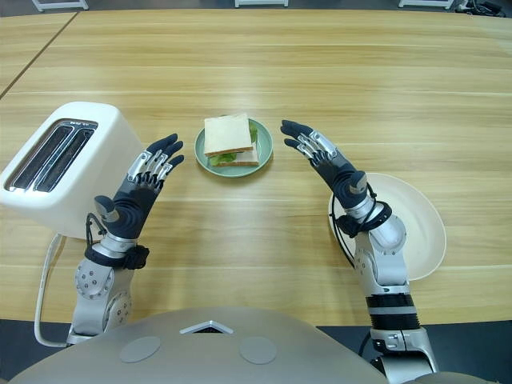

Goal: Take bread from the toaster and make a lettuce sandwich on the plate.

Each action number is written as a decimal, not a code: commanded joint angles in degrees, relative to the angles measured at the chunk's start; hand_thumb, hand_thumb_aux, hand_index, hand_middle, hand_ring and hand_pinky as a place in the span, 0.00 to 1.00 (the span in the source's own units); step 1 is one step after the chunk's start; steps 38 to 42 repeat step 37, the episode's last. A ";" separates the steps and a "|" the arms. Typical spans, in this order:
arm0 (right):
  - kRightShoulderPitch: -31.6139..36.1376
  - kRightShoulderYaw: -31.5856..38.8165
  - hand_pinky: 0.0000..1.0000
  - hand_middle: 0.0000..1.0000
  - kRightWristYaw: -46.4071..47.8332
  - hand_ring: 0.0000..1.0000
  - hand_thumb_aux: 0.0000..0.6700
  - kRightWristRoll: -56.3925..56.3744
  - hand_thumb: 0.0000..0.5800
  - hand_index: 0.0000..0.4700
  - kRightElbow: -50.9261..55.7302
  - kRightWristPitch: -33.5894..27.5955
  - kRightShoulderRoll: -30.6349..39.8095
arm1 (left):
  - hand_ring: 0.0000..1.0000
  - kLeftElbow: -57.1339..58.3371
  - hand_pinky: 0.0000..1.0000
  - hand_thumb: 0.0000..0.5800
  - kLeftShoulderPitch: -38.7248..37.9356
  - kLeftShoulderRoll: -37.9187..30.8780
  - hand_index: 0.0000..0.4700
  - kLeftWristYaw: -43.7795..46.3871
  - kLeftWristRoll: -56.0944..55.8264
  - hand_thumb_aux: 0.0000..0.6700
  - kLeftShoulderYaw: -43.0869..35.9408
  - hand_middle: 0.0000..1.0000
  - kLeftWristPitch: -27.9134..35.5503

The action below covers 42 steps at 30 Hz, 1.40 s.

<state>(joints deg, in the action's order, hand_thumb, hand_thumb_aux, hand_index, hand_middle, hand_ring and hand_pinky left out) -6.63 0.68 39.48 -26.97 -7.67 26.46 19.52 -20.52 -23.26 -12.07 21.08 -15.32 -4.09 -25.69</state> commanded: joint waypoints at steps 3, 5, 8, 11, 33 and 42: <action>-0.40 -0.68 0.00 0.00 0.59 0.00 0.00 -0.44 0.00 0.00 -0.69 -1.18 -0.69 | 0.00 -0.07 0.00 0.00 0.07 0.49 0.00 0.61 -0.56 0.00 0.22 0.00 -0.61; -0.83 -0.89 0.00 0.00 0.55 0.00 0.00 -0.38 0.00 0.00 -1.05 -1.21 -0.81 | 0.00 -0.25 0.00 0.00 0.12 0.54 0.00 0.99 -0.99 0.00 0.20 0.00 -0.79; -0.98 -1.09 0.00 0.00 0.65 0.00 0.00 -0.38 0.00 0.00 -1.22 -1.41 -0.99 | 0.00 -0.27 0.00 0.00 0.20 0.61 0.00 1.31 -1.32 0.00 0.18 0.00 -1.01; -1.28 -1.32 0.00 0.00 0.76 0.00 0.00 -0.48 0.00 0.00 -1.48 -1.54 -1.19 | 0.00 -0.18 0.00 0.00 0.21 0.59 0.00 1.65 -1.61 0.00 0.12 0.00 -1.13; -1.39 -2.74 0.00 0.00 0.74 0.00 0.00 0.04 0.00 0.00 -1.86 -2.97 -1.05 | 0.00 0.62 0.00 0.00 0.22 0.30 0.00 0.74 2.72 0.00 1.19 0.00 -1.01; -1.41 -2.93 0.00 0.00 0.84 0.00 0.00 -0.09 0.00 0.00 -1.84 -3.01 -1.05 | 0.00 1.97 0.00 0.00 0.42 0.38 0.00 0.36 5.58 0.00 0.96 0.00 -2.01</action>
